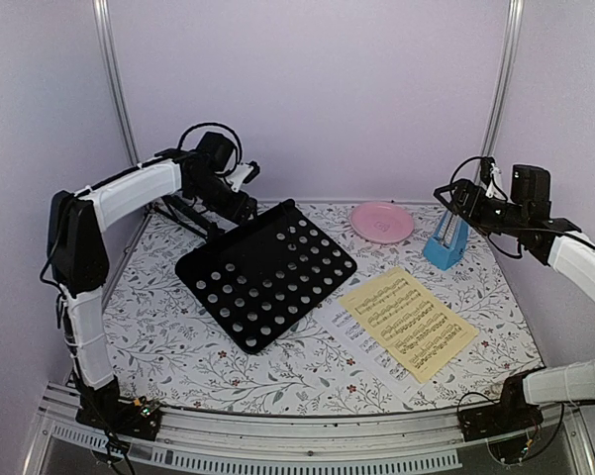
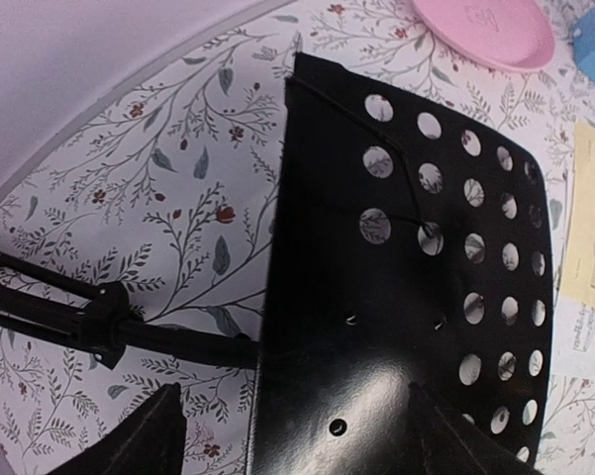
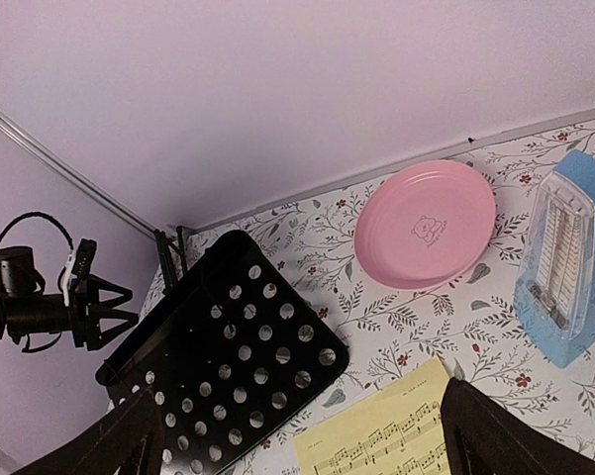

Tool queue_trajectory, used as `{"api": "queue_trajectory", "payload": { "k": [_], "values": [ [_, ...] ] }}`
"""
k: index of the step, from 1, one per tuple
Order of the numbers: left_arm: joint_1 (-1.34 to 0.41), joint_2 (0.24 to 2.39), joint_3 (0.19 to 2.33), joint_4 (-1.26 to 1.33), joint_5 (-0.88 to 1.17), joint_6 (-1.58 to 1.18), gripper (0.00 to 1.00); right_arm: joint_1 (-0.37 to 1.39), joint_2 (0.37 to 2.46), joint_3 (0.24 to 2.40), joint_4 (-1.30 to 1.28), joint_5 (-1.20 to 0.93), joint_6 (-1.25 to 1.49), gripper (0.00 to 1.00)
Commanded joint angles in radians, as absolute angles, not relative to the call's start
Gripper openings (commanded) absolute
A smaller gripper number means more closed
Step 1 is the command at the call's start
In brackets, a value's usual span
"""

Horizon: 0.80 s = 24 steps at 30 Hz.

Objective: Set up the instrument practice props

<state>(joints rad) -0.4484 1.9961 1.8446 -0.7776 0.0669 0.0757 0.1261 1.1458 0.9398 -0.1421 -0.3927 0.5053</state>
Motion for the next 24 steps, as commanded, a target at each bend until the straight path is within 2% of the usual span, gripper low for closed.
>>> {"api": "queue_trajectory", "payload": {
  "k": [1, 10, 18, 24],
  "values": [
    [-0.477, 2.074, 1.903, -0.85, -0.012, 0.104, 0.75, 0.123, 1.163, 0.951, -0.16, -0.42, 0.51, 0.99],
    [-0.486, 2.177, 1.971, -0.859, -0.101, 0.099, 0.64, 0.123, 1.143, 0.937, -0.163, -0.429, 0.529, 0.99],
    [-0.485, 2.207, 1.964, -0.851, -0.112, 0.113, 0.37, 0.124, 1.118, 0.914, -0.158, -0.417, 0.547, 0.99],
    [-0.485, 2.216, 1.955, -0.848, -0.124, 0.111, 0.23, 0.123, 1.111, 0.907, -0.155, -0.409, 0.547, 0.99]
  ]
}}
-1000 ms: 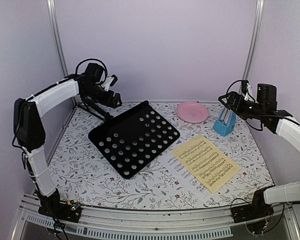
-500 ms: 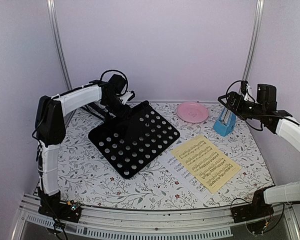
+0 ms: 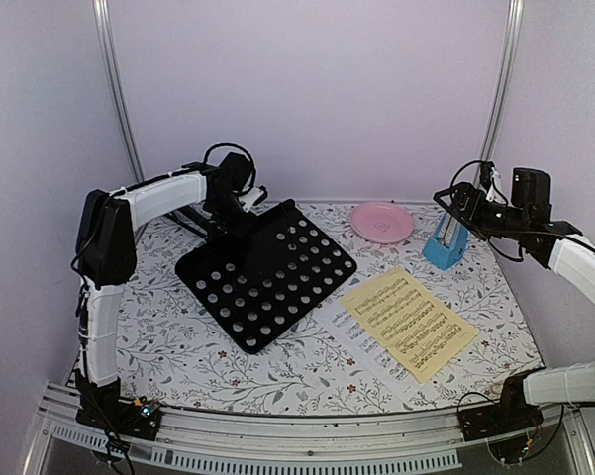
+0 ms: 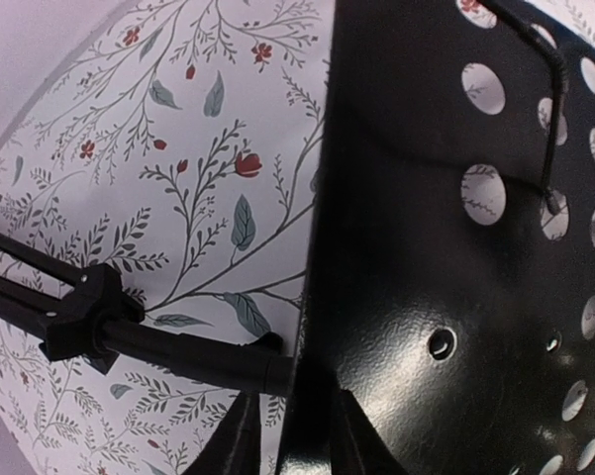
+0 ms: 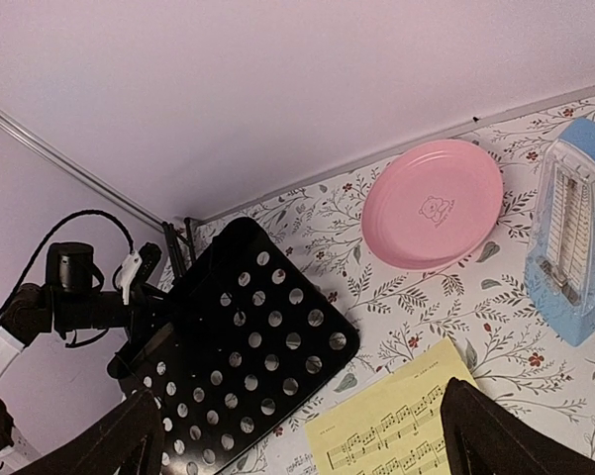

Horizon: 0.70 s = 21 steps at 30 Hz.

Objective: Set up the instrument practice props

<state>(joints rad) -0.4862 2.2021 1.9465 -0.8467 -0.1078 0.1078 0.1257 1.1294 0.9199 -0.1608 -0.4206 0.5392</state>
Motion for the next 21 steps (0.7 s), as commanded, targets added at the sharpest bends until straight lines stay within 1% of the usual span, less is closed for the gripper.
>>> {"api": "queue_trajectory", "payload": {
  "k": [1, 7, 15, 21],
  "values": [
    [-0.484, 2.219, 1.953, -0.849, -0.125, 0.109, 0.2, 0.123, 1.111, 0.907, -0.155, -0.41, 0.548, 0.99],
    [-0.485, 2.197, 1.956, -0.848, -0.121, 0.093, 0.0, 0.123, 1.101, 0.907, -0.152, -0.411, 0.542, 0.99],
    [-0.481, 2.104, 2.013, -0.82, -0.059, 0.01, 0.0, 0.123, 1.081, 0.908, -0.148, -0.402, 0.533, 0.99],
    [-0.462, 2.032, 2.131, -0.773, 0.025, -0.113, 0.0, 0.123, 1.074, 0.911, -0.144, -0.406, 0.531, 0.99]
  ]
}}
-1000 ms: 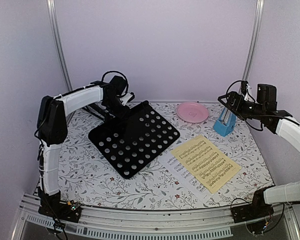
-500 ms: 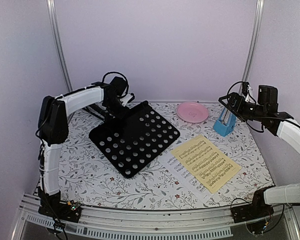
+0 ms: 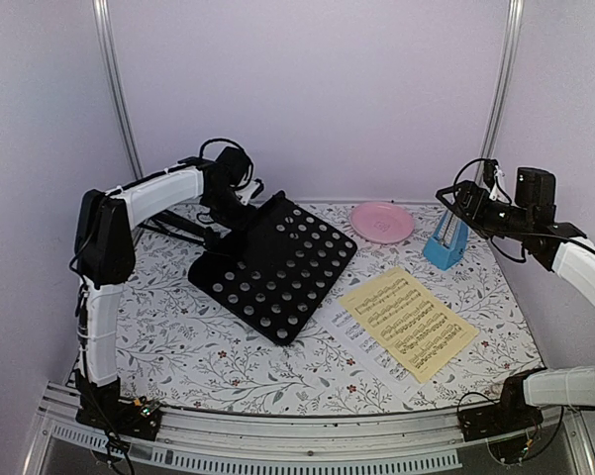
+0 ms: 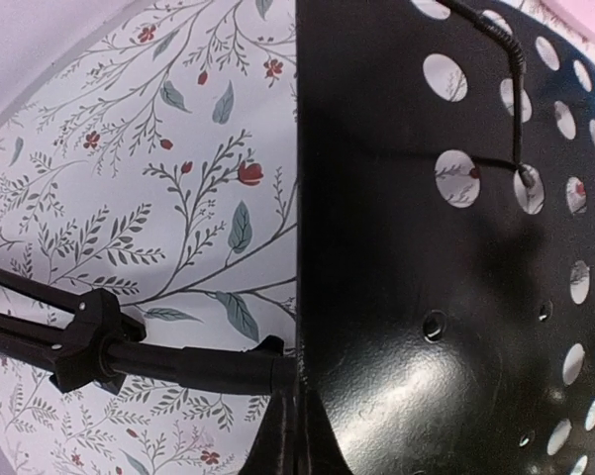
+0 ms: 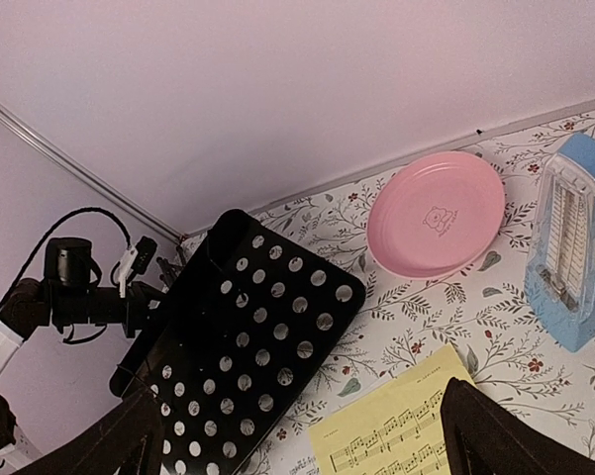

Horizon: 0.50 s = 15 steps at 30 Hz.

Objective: Set up the instrument practice props

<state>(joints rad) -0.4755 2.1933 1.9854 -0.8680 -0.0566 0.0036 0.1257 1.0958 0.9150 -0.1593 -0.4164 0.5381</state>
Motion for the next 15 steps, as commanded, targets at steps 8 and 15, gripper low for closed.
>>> {"api": "queue_trajectory", "payload": {
  "k": [8, 15],
  "values": [
    [-0.451, 1.977, 2.343, -0.745, 0.061, -0.308, 0.0, 0.123, 1.052, 0.893, -0.137, -0.379, 0.538, 0.99],
    [-0.425, 1.84, 2.35, -0.614, 0.044, -0.457, 0.0, 0.123, 0.992, 0.862, -0.119, -0.333, 0.537, 0.99]
  ]
}}
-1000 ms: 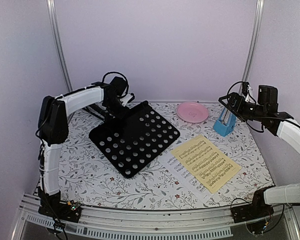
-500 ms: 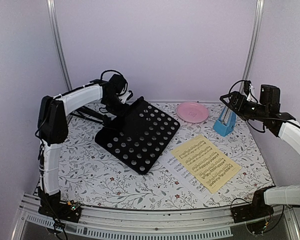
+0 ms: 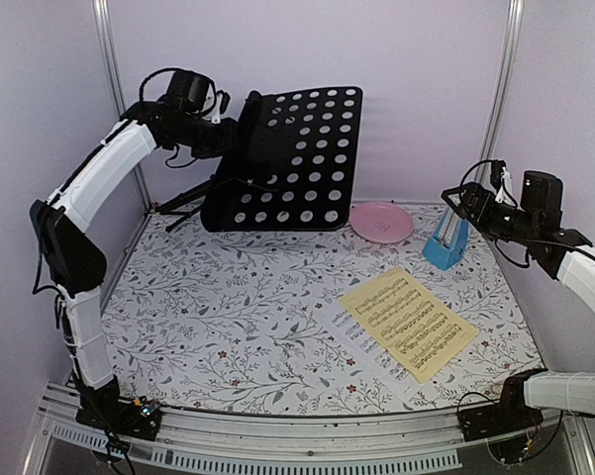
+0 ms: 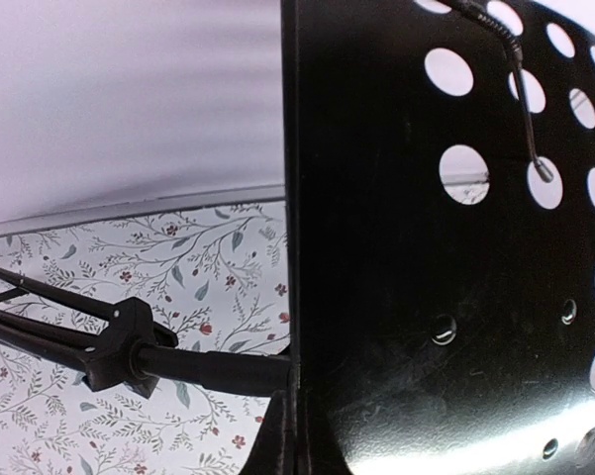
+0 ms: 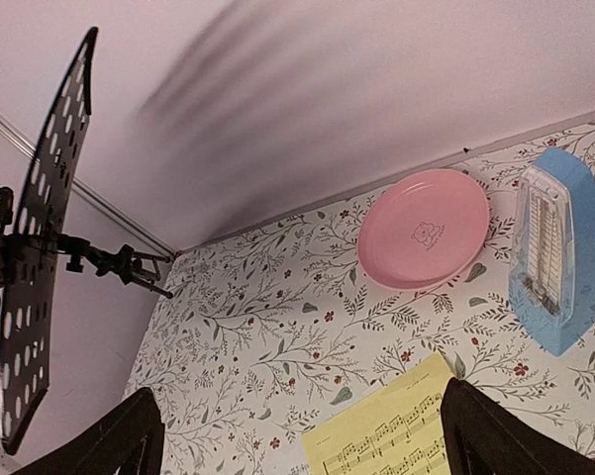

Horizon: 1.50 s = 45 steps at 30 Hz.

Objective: Set up the instrument practice props

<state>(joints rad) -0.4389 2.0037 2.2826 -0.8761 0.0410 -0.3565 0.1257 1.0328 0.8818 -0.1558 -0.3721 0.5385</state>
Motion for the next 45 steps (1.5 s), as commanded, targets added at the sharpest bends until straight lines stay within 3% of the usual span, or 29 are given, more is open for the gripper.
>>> {"api": "queue_trajectory", "payload": {
  "k": [1, 10, 18, 25, 29, 45],
  "values": [
    [-0.423, 1.824, 2.346, -0.591, 0.028, -0.488, 0.0, 0.122, 0.987, 0.856, -0.112, -0.333, 0.538, 0.99],
    [-0.424, 1.735, 2.318, -0.476, -0.094, -0.805, 0.0, 0.122, 0.981, 0.812, -0.003, -0.38, 0.541, 0.99],
    [-0.441, 1.569, 2.035, -0.133, -0.103, -0.97, 0.0, 0.211, 1.056, 0.838, 0.134, -0.415, 0.547, 0.99],
    [-0.526, 1.494, 1.877, 0.082, -0.244, -0.958, 0.0, 0.337, 1.15, 0.957, 0.224, -0.424, 0.587, 0.99],
    [-0.573, 1.465, 1.773, 0.221, -0.348, -0.956, 0.0, 0.467, 1.111, 1.002, 0.266, -0.29, 0.647, 0.99],
    [-0.657, 1.485, 1.682, 0.419, -0.617, -0.972, 0.0, 0.706, 1.288, 1.257, 0.387, -0.12, 0.665, 0.99]
  ]
}}
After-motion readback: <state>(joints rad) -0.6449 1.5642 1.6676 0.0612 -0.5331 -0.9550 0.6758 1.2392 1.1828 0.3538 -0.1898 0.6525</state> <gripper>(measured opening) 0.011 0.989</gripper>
